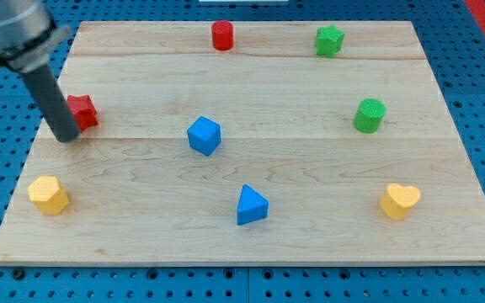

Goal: Place the green star left diagonally towards red circle

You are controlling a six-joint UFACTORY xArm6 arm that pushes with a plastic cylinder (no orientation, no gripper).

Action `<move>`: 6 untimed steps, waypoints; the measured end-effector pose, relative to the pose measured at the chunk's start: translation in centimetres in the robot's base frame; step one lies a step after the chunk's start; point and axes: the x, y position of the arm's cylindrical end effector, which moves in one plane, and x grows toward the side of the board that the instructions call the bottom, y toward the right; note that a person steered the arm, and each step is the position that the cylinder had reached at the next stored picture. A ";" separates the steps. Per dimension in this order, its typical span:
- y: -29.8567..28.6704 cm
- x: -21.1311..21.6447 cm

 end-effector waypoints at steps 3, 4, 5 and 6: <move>-0.3 -5.1; 2.9 -3.4; 5.0 -9.5; 5.2 -13.9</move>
